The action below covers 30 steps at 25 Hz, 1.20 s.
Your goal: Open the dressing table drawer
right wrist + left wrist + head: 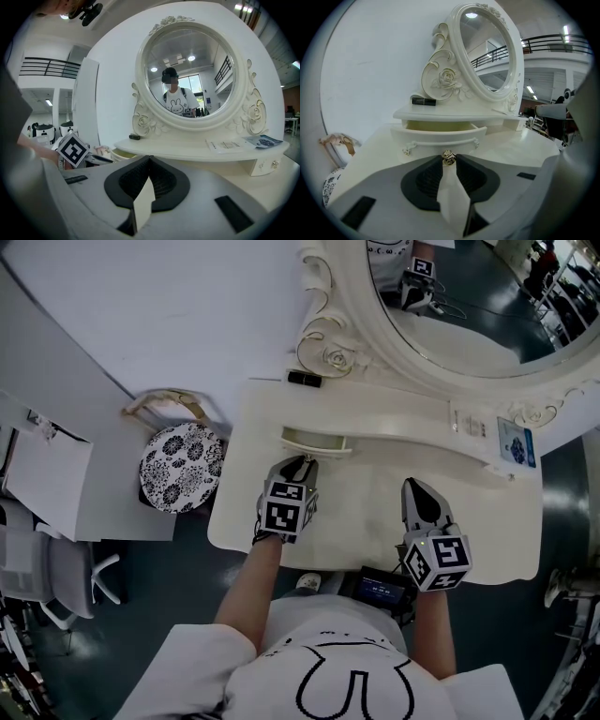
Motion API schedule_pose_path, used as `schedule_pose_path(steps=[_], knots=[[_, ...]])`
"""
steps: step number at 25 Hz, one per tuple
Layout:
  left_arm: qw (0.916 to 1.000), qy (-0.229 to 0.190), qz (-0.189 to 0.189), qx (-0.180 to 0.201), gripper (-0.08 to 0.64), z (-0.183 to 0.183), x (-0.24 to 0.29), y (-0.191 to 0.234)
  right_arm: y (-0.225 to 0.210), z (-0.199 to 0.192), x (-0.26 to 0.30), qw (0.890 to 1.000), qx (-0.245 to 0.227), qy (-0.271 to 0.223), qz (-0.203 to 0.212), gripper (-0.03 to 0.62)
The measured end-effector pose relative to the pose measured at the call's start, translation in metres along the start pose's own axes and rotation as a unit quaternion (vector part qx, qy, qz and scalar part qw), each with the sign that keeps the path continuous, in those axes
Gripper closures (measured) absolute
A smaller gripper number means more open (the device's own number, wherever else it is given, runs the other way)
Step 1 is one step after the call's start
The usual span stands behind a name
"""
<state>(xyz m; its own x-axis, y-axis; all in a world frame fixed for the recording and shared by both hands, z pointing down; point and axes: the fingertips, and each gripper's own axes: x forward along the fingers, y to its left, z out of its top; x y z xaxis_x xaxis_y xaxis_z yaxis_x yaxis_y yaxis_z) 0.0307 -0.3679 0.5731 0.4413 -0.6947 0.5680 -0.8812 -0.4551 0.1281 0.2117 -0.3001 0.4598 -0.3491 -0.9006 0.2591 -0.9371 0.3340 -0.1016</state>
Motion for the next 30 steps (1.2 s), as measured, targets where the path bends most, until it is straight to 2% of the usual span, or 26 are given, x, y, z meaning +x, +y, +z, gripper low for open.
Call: schedule_pose_path(steps=[30], knots=[[0.9997,-0.001,0.010,-0.022,0.462,-0.017,-0.022,-0.011,0.019,0.004,-0.022,1.000,-0.003,-0.012,0.005,0.580]])
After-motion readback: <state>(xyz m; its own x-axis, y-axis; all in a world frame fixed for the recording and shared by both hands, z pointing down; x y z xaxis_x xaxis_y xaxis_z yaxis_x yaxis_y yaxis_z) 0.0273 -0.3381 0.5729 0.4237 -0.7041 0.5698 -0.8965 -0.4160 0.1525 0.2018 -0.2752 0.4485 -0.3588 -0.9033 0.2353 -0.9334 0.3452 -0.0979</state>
